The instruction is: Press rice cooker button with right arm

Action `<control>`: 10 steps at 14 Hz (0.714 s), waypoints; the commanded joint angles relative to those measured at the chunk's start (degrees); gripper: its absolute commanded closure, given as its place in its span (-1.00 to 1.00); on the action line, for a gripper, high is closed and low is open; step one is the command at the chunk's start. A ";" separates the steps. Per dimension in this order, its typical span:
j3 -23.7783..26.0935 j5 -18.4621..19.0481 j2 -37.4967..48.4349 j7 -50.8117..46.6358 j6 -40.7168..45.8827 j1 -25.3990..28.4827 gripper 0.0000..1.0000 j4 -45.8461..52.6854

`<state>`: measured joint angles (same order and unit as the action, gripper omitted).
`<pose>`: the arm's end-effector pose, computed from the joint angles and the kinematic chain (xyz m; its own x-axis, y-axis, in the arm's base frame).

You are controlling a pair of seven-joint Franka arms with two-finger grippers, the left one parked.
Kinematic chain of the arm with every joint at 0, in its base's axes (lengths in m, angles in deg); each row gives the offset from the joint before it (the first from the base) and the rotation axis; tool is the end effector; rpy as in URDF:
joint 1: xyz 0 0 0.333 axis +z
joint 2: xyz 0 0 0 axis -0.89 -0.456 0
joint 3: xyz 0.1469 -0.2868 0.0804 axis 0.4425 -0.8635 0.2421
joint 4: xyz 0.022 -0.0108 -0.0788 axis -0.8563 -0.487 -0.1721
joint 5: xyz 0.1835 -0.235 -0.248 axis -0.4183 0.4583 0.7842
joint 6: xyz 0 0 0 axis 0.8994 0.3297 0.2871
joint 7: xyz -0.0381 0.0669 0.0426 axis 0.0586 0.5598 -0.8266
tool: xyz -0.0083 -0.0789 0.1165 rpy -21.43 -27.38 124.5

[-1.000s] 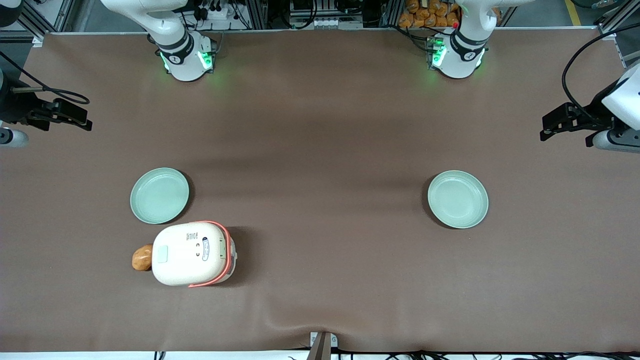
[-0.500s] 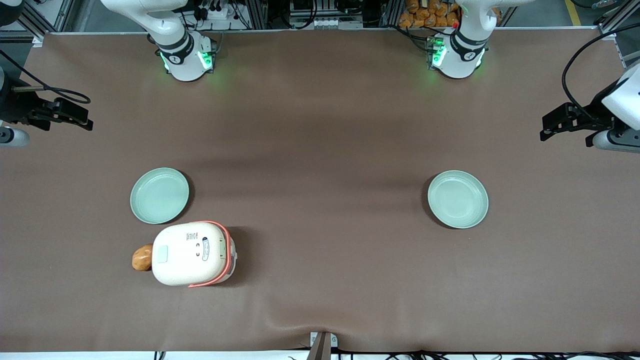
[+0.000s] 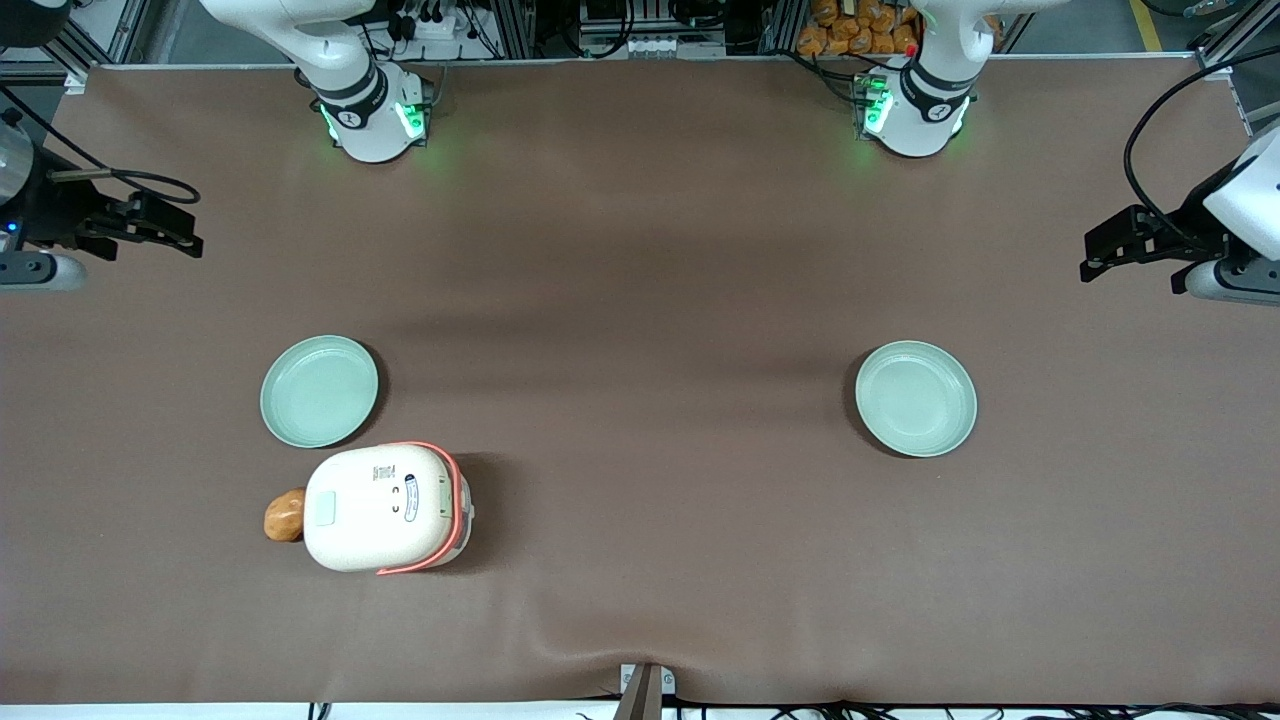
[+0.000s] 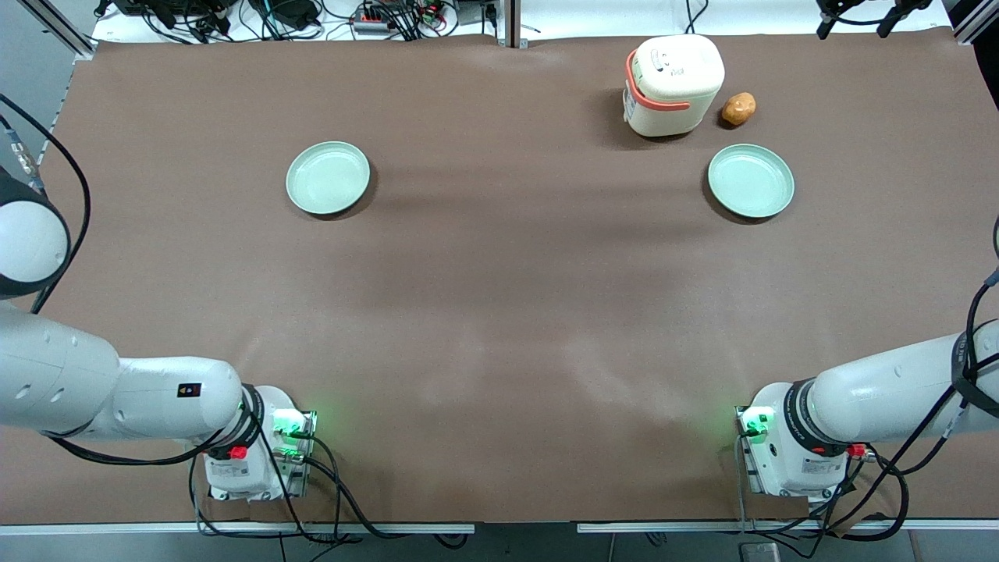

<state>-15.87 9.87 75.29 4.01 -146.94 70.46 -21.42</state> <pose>0.5324 0.0225 0.6012 0.9909 0.0283 -0.1318 0.0252 -0.9994 -0.0252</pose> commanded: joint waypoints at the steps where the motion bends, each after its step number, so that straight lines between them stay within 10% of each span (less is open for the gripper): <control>1: 0.12 -0.61 0.52 -0.18 -0.47 0.23 -1.00 -0.80; 10: 0.12 -0.61 -5.71 -0.18 -16.62 3.57 -1.00 -1.24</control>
<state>-15.59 9.85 71.58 4.01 -160.27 73.55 -22.83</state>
